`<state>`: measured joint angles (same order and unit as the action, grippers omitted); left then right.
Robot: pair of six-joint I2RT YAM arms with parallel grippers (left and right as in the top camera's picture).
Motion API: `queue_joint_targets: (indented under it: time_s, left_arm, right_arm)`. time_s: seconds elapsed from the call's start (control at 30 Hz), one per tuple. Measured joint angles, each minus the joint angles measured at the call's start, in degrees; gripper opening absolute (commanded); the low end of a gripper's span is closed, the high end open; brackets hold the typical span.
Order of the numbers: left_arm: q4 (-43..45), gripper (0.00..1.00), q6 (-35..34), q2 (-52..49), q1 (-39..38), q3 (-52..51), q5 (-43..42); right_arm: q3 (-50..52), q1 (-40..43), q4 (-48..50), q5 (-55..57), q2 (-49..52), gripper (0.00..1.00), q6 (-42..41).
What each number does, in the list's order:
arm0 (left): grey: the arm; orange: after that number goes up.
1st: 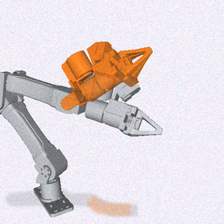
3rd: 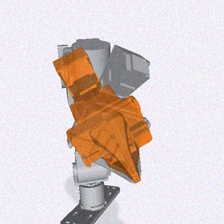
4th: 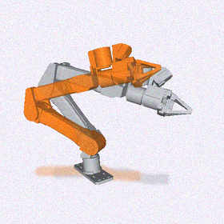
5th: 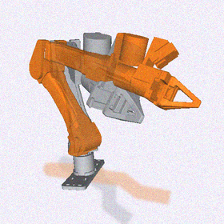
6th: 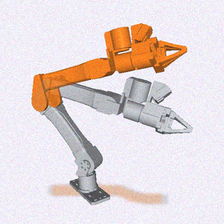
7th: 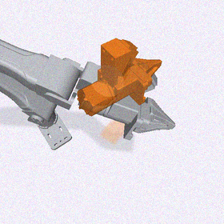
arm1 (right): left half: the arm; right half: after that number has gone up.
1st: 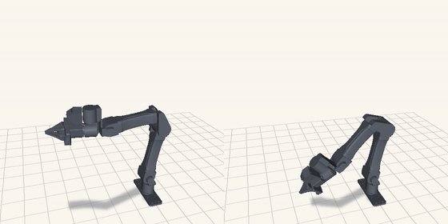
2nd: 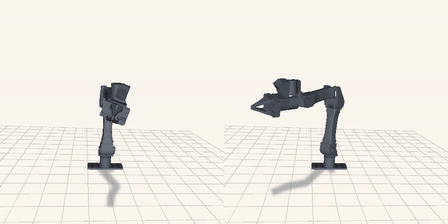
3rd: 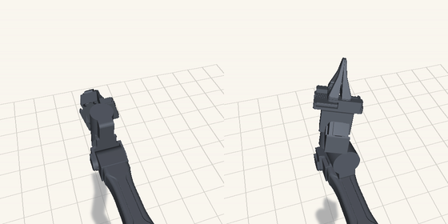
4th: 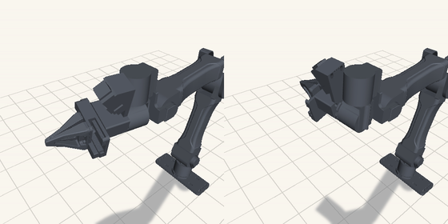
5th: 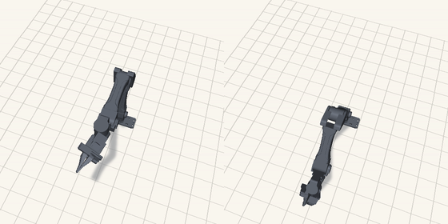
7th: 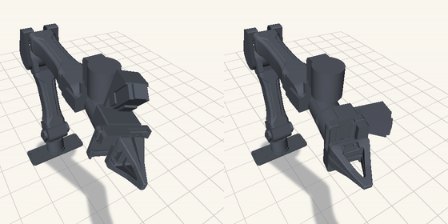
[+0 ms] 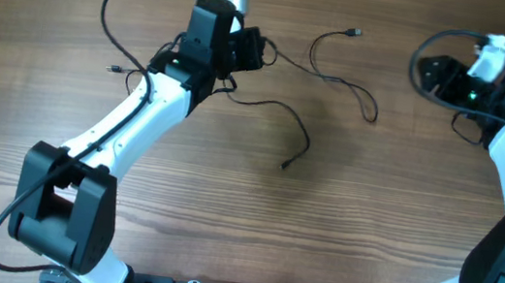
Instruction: Untangle cables
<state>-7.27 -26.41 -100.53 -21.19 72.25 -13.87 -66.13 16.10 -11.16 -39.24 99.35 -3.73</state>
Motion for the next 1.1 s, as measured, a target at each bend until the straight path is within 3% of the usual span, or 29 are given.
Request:
queue_joint_targets:
  time_s: [0.07,0.13,0.27,0.33,0.43,0.67,0.77,0.87,1.1]
  left_arm:
    - [0.94,0.04,6.01,0.00,-1.53,0.00,-4.09]
    - [0.87,0.04,9.81,0.00,-2.75,0.00,-9.70]
    - [0.83,0.04,12.39,0.00,-2.64,0.00,-21.94]
    - [0.63,0.04,12.63,0.00,-1.86,0.00,-27.12]
    - [0.63,0.04,12.66,0.00,-1.22,0.00,-32.04]
    - [1.03,0.04,12.39,0.00,-1.25,0.00,-34.71]
    - [1.49,0.04,11.65,0.00,-1.25,0.00,-34.99]
    - [2.40,0.04,10.60,0.00,-1.25,0.00,-35.58]
    - [-2.38,0.04,9.29,0.00,-1.42,0.15,-31.56]
  right_arm:
    - [0.00,-2.43,-0.13,-15.37,0.00,0.76,10.08]
    - [0.00,-6.34,-0.13,-25.35,0.00,0.66,16.39]
    - [0.00,-13.00,-0.22,-33.07,0.00,0.63,22.40]
    - [0.00,-13.75,-0.52,-34.18,0.00,0.56,23.54]
    - [0.00,-14.19,-1.68,-34.67,0.00,0.54,24.72]
    - [0.00,-16.46,-3.89,-33.09,0.00,0.44,25.09]
    - [0.00,-18.36,-4.33,-31.45,0.00,0.27,25.14]
    - [0.00,-19.02,-4.44,-30.34,0.00,0.04,25.53]
    - [0.00,-17.11,-3.32,-28.17,0.00,0.04,20.61]
